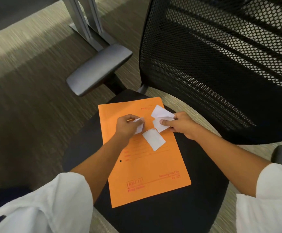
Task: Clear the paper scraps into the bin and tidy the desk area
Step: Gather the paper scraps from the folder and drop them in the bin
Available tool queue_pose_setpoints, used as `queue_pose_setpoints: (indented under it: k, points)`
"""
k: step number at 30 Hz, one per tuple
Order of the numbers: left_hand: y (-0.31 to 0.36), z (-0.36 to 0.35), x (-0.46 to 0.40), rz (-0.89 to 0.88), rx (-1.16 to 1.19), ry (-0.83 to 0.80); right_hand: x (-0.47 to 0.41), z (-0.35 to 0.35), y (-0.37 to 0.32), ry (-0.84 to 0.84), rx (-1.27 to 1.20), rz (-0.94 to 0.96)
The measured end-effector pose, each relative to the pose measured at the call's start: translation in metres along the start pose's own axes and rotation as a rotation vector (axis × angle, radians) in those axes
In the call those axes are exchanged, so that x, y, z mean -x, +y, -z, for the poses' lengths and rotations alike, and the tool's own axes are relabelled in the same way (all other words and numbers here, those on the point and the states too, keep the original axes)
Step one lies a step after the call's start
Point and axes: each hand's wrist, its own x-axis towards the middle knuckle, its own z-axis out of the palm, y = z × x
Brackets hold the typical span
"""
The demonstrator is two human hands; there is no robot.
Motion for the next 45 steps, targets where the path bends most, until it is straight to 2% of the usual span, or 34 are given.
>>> queue_pose_setpoints:
  k: [5, 9, 13, 18, 26, 32, 36, 41, 45]
  points:
    - [0.006, 0.023, 0.006, 0.173, 0.290, -0.018, 0.013, -0.005, -0.001, 0.015, -0.129, -0.024]
    - [0.003, 0.033, 0.007, 0.249, 0.313, -0.018, 0.024, -0.010, -0.002, 0.000, -0.111, -0.051]
    - [0.005, 0.038, 0.012, 0.346, 0.411, -0.060, 0.032, -0.022, 0.001, -0.057, 0.087, -0.034]
    - [0.009, 0.045, 0.018, 0.380, 0.530, -0.148, 0.041, -0.043, 0.001, 0.038, 0.494, 0.128]
    - [0.001, 0.068, 0.020, 0.412, 0.792, -0.446, 0.046, -0.060, 0.004, 0.187, 0.636, 0.125]
    - [-0.004, 0.078, 0.023, 0.403, 0.821, -0.542, 0.042, -0.059, 0.012, 0.187, 0.492, 0.060]
    - [-0.007, 0.078, 0.025, 0.352, 0.765, -0.518, 0.042, -0.052, 0.009, 0.177, 0.106, -0.028]
    - [-0.015, 0.082, 0.026, 0.339, 0.812, -0.473, 0.051, -0.047, -0.004, 0.061, -0.323, -0.003]
    - [-0.022, 0.090, 0.032, 0.309, 0.802, -0.498, 0.058, -0.051, -0.011, -0.078, -0.381, 0.019]
